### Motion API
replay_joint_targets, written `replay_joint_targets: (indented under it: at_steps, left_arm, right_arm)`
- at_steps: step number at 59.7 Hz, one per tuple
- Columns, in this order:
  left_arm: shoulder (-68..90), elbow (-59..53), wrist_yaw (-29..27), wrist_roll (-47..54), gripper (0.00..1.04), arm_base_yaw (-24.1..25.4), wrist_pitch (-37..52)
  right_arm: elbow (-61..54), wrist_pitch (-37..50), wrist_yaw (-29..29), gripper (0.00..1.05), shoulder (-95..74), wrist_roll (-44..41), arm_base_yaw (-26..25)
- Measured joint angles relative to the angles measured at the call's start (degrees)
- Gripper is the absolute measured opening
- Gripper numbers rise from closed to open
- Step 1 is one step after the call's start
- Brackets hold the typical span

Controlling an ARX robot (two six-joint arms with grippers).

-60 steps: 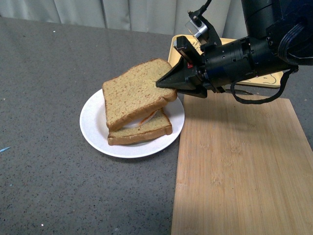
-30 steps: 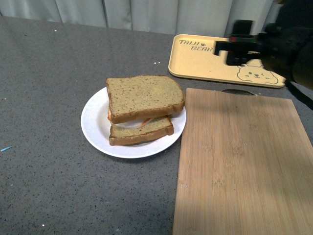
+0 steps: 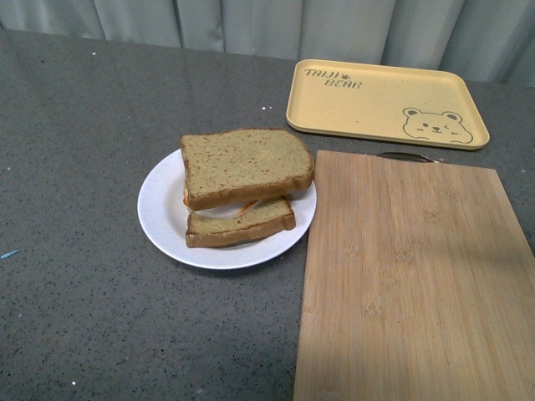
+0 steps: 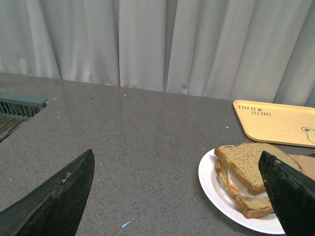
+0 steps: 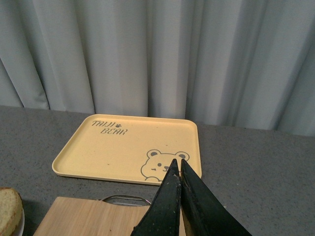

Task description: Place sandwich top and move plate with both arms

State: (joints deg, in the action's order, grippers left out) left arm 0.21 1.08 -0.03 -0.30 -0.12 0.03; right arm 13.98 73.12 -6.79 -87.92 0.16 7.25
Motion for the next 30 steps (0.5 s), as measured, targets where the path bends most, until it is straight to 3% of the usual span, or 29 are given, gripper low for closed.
replay_joint_targets:
  at_steps: [20, 24, 30]
  left_arm:
    - [0.0, 0.0, 0.0, 0.0, 0.98, 0.0, 0.0]
    - [0.0, 0.0, 0.0, 0.0, 0.98, 0.0, 0.0]
    - [0.0, 0.0, 0.0, 0.0, 0.98, 0.0, 0.0]
  right_arm:
    - [-7.0, -12.9, 2.9, 0.01, 19.8, 0.0, -3.1]
    - [-8.4, -15.1, 6.4, 0.01, 23.4, 0.0, -5.6]
    - [-9.9, -18.4, 6.4, 0.01, 27.9, 0.0, -7.0]
